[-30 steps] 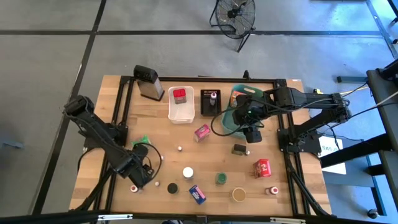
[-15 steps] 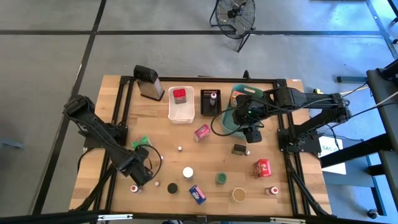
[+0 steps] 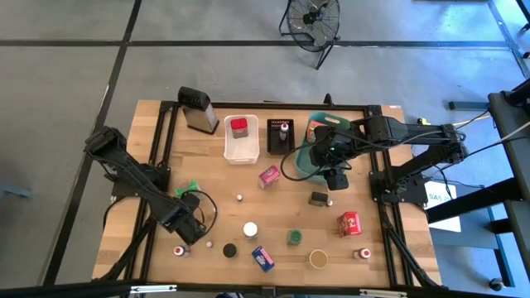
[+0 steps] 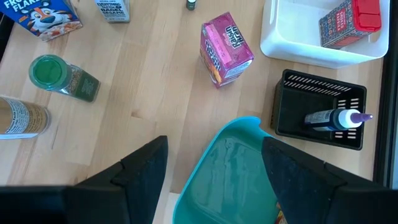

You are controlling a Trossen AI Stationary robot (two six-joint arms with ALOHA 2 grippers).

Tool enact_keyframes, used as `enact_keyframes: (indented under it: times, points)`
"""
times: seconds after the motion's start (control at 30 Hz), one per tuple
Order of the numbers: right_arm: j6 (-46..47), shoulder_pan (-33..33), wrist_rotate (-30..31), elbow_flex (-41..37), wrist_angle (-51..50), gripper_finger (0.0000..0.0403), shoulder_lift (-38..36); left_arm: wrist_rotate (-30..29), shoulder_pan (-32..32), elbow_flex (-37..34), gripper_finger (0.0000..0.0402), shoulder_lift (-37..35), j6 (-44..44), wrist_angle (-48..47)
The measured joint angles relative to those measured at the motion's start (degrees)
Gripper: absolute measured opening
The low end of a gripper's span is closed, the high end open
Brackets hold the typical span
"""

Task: Pick & Place Kitchen Items
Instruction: Put the large blue food coloring bottle into the black bin

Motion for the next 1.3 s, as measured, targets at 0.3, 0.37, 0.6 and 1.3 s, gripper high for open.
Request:
enact_keyframes:
  times: [0.3,0.37,0.6,1.3]
  points:
    - [0.0,0.0,0.0,0.0,0.0,0.0264,0.0,0.3,0.6,0.0,0.0217,0.0,1.0,0.0]
    - [0.0,0.0,0.0,0.0,0.0,0.0264,0.0,0.3,0.6,0.0,0.0202,0.0,1.0,0.0]
    - [-0.2,0.0,0.0,0.0,0.3,0.0264,0.7,0.5,0.6,0.0,0.0144,0.0,3.1,0.7]
    - [-0.1,1.9,0.0,0.0,-2.9,0.0264,1.9,7.9,6.9,0.4,0.014,-8.4,10.7,0.9]
